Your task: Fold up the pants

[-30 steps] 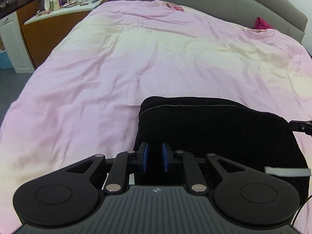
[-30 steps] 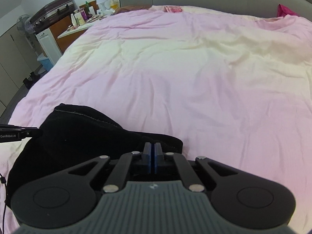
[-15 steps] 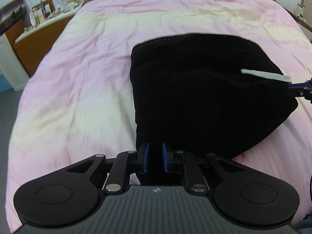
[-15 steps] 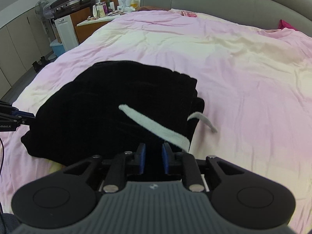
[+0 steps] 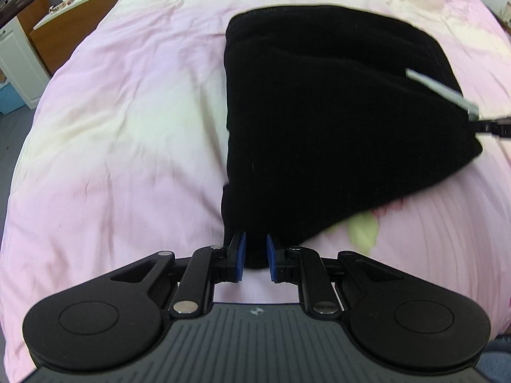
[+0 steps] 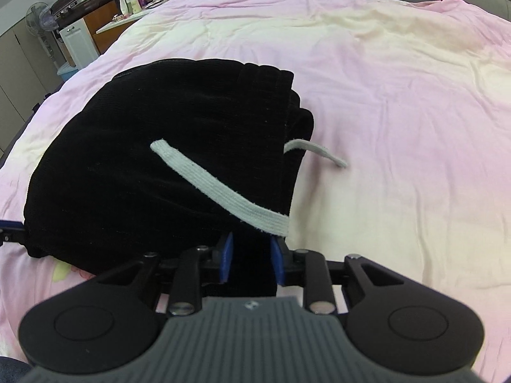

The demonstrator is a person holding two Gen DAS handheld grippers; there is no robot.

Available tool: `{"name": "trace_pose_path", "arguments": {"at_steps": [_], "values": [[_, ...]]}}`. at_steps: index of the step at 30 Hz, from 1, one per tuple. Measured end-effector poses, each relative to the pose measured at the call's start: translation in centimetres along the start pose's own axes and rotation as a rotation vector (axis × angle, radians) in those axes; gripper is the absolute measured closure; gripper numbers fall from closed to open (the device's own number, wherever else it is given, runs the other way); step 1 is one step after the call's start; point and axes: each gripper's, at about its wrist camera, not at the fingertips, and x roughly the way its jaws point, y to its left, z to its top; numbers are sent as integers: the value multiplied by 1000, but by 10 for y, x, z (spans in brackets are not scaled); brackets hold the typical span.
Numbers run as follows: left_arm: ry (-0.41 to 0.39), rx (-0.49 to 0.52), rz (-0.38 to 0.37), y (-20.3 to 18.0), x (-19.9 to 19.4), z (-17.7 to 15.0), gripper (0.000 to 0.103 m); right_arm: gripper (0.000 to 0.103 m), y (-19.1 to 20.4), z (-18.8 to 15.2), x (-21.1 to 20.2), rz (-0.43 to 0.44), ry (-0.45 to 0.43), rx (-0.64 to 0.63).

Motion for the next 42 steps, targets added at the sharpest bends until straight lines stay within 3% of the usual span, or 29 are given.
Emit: {"name": "trace_pose_path", "arguments": {"at_steps": [3, 7, 9, 13, 15, 17, 20, 22, 27, 31, 34, 39, 42], "values": [[60, 71, 54, -9, -8, -14, 84, 81, -1, 1, -10, 4, -6, -6], [-8, 28, 70, -8, -48, -23, 84, 74, 1, -3, -46, 1, -37, -23], [-81, 33, 78, -14, -82, -18, 83, 64, 3, -7, -68, 13, -65, -36], [-274, 39, 120, -38, -164, -1, 66, 43, 10, -10, -133, 14, -190, -89], [-398, 26, 152, -58, -206, -2, 54, 32, 15, -11, -173, 0, -271, -121], [-531, 4, 201, -82, -241, -7, 34, 9, 22, -17, -216, -44, -362, -146], [-710, -10, 247, -122, -279, -22, 12, 5, 34, -38, -278, -98, -514, -173], [-752, -17, 245, -146, -291, -27, 11, 5, 41, -56, -313, -119, -581, -171], [-752, -80, 208, -191, -299, -40, 6, 5, 49, -111, -370, -150, -682, -75], [-748, -56, 225, -212, -294, -61, 6, 5, 51, -150, -386, -138, -669, -26], [-701, -61, 246, -223, -286, -74, 6, 5, 51, -175, -384, -157, -663, -12], [-563, -118, 214, -227, -264, -94, 6, 5, 48, -201, -372, -150, -594, 15], [-525, -144, 200, -228, -258, -108, 6, 5, 48, -214, -366, -163, -578, 19]]}}
